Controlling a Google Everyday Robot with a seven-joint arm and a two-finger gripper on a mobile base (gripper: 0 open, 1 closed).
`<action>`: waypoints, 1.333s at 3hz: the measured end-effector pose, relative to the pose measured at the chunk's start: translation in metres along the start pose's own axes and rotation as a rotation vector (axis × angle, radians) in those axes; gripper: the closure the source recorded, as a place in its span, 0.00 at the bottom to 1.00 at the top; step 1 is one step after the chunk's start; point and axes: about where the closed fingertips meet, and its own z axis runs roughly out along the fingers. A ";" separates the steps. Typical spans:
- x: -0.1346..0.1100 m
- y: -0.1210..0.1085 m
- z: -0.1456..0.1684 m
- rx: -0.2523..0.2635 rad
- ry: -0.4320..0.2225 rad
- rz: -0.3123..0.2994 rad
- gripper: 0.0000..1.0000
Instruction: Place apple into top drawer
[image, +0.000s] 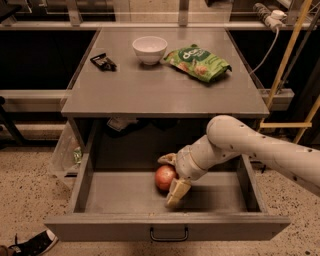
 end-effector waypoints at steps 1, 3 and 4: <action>0.003 0.001 -0.011 0.029 -0.013 0.018 0.00; 0.014 0.007 -0.057 0.144 -0.024 0.126 0.00; 0.016 0.014 -0.099 0.243 -0.004 0.192 0.00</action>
Offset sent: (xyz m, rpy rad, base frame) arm 0.0018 -0.0463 0.0265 0.0509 -0.0098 -0.1552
